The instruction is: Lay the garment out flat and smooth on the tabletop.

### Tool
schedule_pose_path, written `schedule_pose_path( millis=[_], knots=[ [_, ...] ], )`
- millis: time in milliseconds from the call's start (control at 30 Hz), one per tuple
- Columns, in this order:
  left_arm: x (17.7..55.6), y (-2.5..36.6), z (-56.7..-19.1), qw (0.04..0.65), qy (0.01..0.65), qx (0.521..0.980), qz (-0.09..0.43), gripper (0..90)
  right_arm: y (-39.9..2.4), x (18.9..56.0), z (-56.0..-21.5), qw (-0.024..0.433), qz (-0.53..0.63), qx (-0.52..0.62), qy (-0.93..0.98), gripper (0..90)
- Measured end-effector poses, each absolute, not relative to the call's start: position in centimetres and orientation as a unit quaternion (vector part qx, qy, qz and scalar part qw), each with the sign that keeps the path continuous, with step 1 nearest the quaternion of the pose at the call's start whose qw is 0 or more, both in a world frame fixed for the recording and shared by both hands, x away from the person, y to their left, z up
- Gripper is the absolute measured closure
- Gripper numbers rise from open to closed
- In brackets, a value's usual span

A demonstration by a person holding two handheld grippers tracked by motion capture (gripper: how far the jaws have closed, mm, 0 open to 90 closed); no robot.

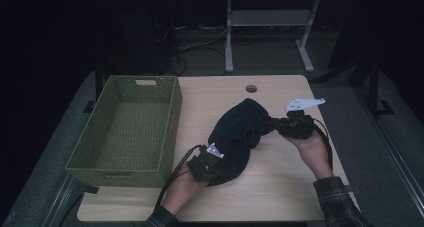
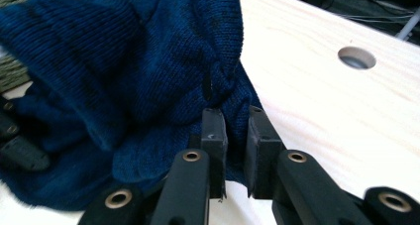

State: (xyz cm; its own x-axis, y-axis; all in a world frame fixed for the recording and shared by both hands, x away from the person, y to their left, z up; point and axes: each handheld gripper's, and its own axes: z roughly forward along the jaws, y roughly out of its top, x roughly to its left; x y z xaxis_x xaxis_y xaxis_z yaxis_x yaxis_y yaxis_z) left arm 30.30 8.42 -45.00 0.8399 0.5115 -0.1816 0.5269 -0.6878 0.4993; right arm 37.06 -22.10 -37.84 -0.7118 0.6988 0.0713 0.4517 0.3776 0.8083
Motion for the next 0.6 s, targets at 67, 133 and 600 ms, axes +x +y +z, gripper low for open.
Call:
schedule_pose_path(
  millis=[67, 133, 600],
  knots=[
    [30.3, 8.4, -45.0, 0.277, 0.283, 0.918, -0.015, 90.0, -21.8, 37.7, -37.5, 0.144, 0.431, 0.353, 0.818, 80.7],
    [30.3, 8.4, -45.0, 0.277, 0.283, 0.918, -0.016, 90.0, -21.6, 38.4, -37.1, 0.146, 0.43, 0.354, 0.818, 80.8],
    [30.3, 8.5, -45.0, 0.275, 0.282, 0.919, -0.02, 90.0, -19.3, 43.7, -36.3, 0.148, 0.417, 0.372, 0.816, 80.9]
  ],
)
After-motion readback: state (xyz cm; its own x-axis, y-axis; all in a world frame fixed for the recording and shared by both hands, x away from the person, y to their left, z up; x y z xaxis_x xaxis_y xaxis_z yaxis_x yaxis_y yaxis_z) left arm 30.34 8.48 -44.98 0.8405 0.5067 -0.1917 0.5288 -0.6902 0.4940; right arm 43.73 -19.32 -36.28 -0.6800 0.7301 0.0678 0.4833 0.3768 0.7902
